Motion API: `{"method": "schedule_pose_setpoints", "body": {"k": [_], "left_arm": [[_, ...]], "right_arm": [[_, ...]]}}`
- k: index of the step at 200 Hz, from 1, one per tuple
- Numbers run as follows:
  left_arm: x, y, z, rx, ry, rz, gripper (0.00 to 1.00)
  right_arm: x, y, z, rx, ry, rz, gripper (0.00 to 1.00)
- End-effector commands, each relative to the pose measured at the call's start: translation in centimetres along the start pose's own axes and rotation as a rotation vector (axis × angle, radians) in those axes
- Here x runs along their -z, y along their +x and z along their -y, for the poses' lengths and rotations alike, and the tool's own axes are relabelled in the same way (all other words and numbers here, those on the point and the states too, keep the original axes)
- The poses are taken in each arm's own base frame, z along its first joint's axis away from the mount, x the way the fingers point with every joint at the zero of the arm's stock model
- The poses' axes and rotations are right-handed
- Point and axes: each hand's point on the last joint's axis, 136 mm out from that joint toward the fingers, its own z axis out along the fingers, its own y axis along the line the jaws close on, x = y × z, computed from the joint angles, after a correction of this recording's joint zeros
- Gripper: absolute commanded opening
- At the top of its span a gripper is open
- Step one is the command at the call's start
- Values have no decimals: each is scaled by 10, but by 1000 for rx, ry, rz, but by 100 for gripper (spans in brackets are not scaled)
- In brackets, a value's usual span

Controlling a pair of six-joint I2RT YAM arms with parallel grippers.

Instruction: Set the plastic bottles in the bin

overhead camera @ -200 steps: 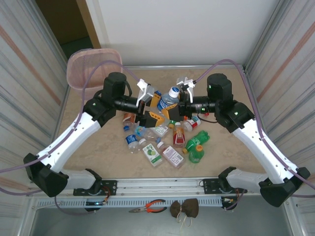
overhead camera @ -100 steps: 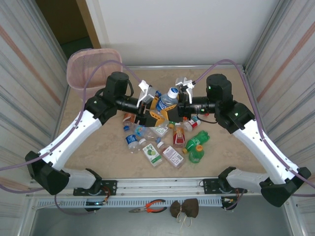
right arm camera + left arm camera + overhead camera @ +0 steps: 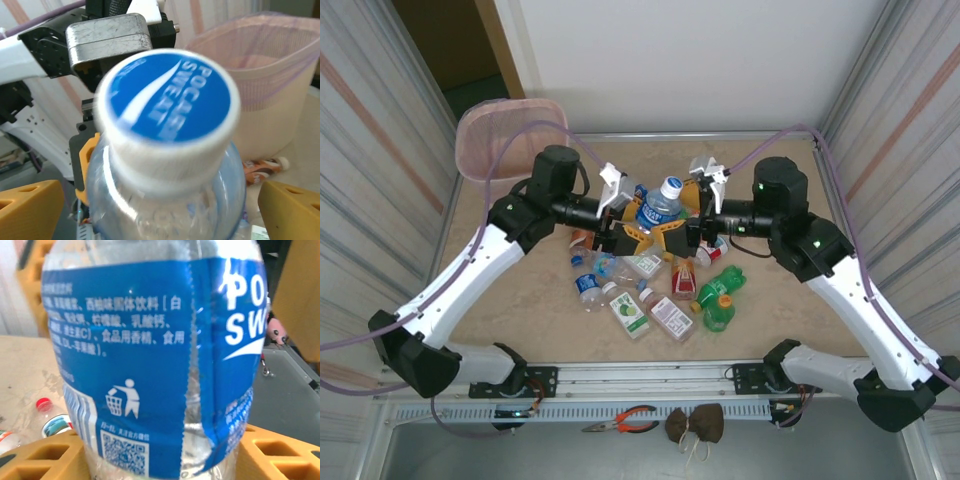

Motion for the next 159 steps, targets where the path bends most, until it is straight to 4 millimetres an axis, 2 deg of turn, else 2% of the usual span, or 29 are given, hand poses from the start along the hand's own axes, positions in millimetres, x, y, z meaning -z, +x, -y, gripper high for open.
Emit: {"method": "schedule_pose_setpoints", "body": {"k": [1, 7, 11, 17, 48, 97, 137, 159], "left_arm": [[22, -21, -7, -67, -121, 14, 59], [26, -22, -13, -61, -152, 11, 59], [29, -22, -17, -58, -176, 10, 59], [34, -24, -22, -55, -211, 9, 59], [66, -33, -52, -45, -402, 14, 59], [150, -39, -123, 146, -757, 40, 57], [213, -41, -161, 269, -906, 113, 57], [239, -31, -185, 371, -954, 134, 53]], "right_arm": [[20, -12, 0, 61, 94, 40, 99], [20, -9, 4, 63, 114, 32, 99], [30, -13, -2, 81, 125, 55, 99], [33, -13, -1, 88, 144, 58, 99], [45, -9, 3, 117, 209, 55, 99], [51, -2, 8, 129, 250, 32, 99], [51, 0, 10, 137, 259, 23, 99], [51, 1, 12, 137, 269, 17, 99]]}}
